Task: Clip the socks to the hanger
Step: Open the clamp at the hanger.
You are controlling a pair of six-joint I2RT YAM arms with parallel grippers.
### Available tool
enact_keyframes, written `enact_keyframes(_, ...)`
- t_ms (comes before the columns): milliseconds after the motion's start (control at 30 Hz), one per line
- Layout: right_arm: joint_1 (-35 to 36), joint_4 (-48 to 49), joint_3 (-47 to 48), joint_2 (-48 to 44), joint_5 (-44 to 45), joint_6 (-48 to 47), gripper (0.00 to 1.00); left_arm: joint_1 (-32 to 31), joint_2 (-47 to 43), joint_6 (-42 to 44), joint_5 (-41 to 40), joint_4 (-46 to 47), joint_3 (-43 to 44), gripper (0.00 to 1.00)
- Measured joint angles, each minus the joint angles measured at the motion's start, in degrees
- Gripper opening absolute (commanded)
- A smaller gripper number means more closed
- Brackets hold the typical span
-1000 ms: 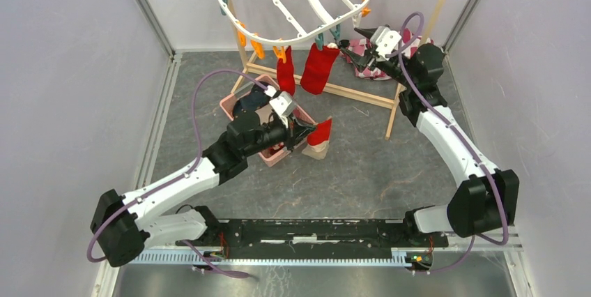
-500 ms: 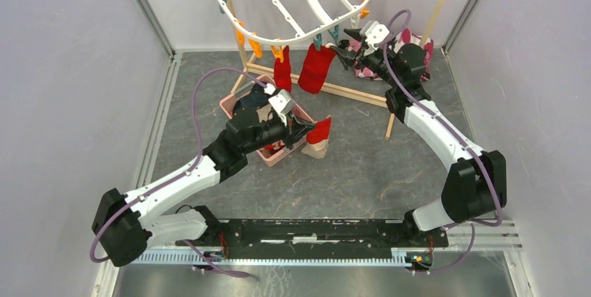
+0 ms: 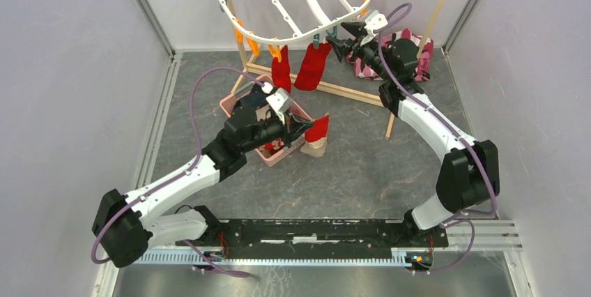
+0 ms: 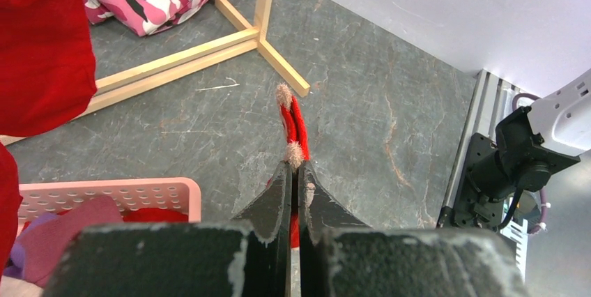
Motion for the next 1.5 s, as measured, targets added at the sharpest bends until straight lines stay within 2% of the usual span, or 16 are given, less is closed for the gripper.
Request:
enact_keyframes(433,1.3,2.1,3.0,3.0,1.7,4.0,0.64,1.9,1.0,0.0,2.5,1.5,-0.4,0.02)
enact_keyframes(1167,2.9,2.1,3.3,3.0,6.4,2.3,0.65,2.8,1.0,-0.1,3.0,2.9,-1.0,0.02)
enact_keyframes(1300,2.9,2.1,3.8,3.1,7.0,1.6,0.63,2.9,1.0,-0.1,3.1,3.1,-1.0,0.02)
enact_keyframes(1433,2.9,2.1,3.9,3.0,7.4,0.4,0.55,3.1,1.0,-0.1,3.3,3.3,-1.0,0.02)
enact_keyframes(1500,2.9,2.1,3.9,3.0,7.3,-0.2,0.55,3.1,1.0,-0.1,3.6,3.3,-1.0,0.02)
